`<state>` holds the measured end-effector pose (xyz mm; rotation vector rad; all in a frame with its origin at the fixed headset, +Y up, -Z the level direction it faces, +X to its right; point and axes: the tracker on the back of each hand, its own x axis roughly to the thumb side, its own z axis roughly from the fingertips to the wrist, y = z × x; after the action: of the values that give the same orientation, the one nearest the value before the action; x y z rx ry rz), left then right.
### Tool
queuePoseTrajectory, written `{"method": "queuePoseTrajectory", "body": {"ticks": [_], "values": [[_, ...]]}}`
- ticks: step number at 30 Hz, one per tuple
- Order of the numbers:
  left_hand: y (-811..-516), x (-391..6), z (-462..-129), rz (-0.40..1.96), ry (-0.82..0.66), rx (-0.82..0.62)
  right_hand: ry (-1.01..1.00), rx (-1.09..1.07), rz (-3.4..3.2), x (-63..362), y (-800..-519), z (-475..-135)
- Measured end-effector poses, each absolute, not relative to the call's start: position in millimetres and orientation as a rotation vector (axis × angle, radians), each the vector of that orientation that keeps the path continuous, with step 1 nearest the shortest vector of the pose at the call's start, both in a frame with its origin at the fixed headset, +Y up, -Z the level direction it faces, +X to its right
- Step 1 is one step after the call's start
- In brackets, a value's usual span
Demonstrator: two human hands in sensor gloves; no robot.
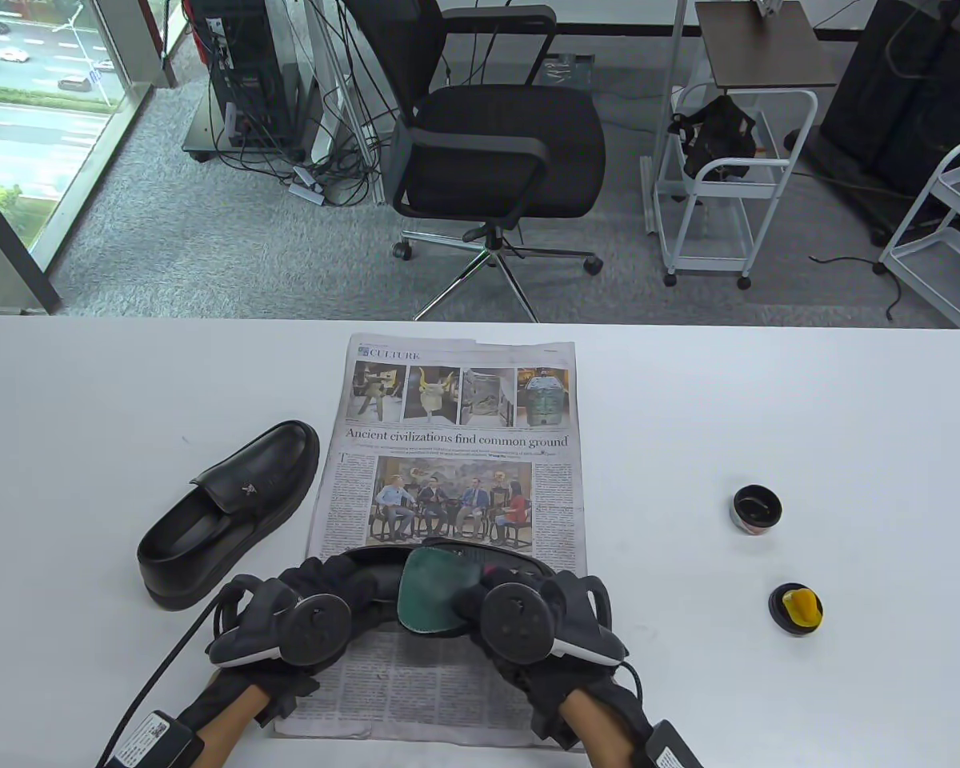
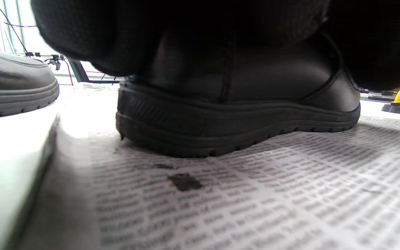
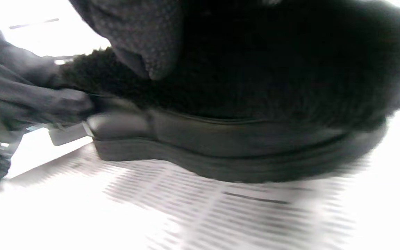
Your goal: Dip and apply built-in sponge shoe polish on shoes
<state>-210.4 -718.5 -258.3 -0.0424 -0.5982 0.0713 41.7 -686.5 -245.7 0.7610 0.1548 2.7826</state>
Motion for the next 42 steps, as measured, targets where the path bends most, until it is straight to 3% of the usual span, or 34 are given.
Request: {"method": "queuePoseTrajectory", "body": {"ticks": [10,17,21,24,28,30,32,42], "values": [[-718.8,-210.1,-258.0,0.070,-0.597,-0.046,-0.049,0.290,2.854,102.5,-682.4,-261.5],[-718.8,-210.1,-258.0,0.071,-0.597,-0.047,-0.302,0.129,2.664,91.8,-672.8,-251.4],[-718.9,-210.2,-257.8,0.072,-0.594,-0.047,-0.309,0.249,2.507,73.7,-671.8,-244.4],[-719.0,-210.0,-257.8,0.072,-0.593,-0.047,-0.299,0.499,2.491,54.7,-676.8,-240.3],[-719.1,-210.2,-257.9,0.075,-0.597,-0.049,-0.101,0.743,2.588,41.2,-685.4,-240.8],[-719.1,-210.1,-257.9,0.075,-0.598,-0.050,0.016,0.747,2.657,43.9,-689.5,-244.0],[-719.0,-209.9,-257.7,0.070,-0.598,-0.049,0.146,0.646,2.764,53.5,-692.8,-248.2],[-719.1,-210.1,-258.0,0.072,-0.599,-0.052,-0.264,-0.110,2.631,168.7,-677.6,-263.7]]}}
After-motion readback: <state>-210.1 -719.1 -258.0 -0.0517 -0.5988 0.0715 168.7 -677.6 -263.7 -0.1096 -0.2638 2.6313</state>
